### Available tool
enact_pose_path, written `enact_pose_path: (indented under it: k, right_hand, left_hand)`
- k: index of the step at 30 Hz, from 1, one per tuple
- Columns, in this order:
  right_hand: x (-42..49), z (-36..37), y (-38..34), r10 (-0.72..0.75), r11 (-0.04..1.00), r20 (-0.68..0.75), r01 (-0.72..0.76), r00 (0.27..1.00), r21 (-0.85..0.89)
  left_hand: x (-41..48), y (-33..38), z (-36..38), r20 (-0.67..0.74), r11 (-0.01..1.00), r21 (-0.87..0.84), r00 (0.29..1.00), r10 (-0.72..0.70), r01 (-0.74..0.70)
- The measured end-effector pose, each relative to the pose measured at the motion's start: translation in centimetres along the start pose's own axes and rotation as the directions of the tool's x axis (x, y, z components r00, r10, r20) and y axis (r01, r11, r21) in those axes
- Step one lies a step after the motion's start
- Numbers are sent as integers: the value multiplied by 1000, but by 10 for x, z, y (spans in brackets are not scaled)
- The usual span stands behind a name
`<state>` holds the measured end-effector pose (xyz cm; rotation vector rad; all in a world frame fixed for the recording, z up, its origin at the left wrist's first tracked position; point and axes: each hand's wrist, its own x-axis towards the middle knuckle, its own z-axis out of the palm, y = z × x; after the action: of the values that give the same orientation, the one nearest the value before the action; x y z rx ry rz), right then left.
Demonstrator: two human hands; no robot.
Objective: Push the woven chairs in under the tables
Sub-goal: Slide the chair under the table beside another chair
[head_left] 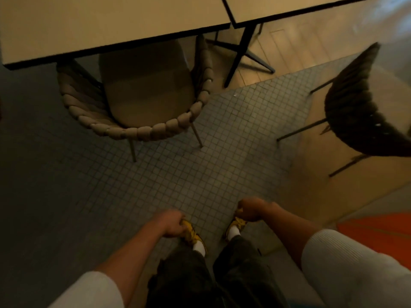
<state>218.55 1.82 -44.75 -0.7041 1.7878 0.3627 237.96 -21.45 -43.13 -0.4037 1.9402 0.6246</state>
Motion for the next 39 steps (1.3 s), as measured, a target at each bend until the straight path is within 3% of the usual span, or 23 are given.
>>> enact_pose_path:
  k: [3, 5, 9, 13, 19, 28, 39]
  right_hand:
    - [-40, 16, 44, 52, 990, -153, -31, 987, 138]
    - [-63, 20, 67, 71, 983, -206, -34, 976, 178]
    - [-94, 21, 110, 133, 951, -308, -34, 942, 307]
    - [-114, 23, 143, 197, 932, -424, -35, 884, 360]
    - [-148, 9, 225, 260, 912, -525, -28, 810, 409]
    - [-159, -15, 372, 338, 895, -606, -48, 720, 443]
    - [-142, 0, 443, 423, 793, -512, -32, 748, 609]
  left_hand:
    - [-13, 27, -7, -168, 999, 35, 985, 33, -28]
    - [-20, 43, -19, -239, 983, 169, 965, 108, -68]
    - [-22, 79, -51, -300, 883, 462, 922, 245, -84]
    - [-25, 129, -78, -361, 809, 585, 878, 313, -47]
    - [-21, 248, -99, -377, 738, 669, 813, 443, -91]
    - [11, 411, -123, -426, 719, 683, 731, 534, -128]
    - [46, 489, -158, -340, 727, 655, 780, 526, -205]
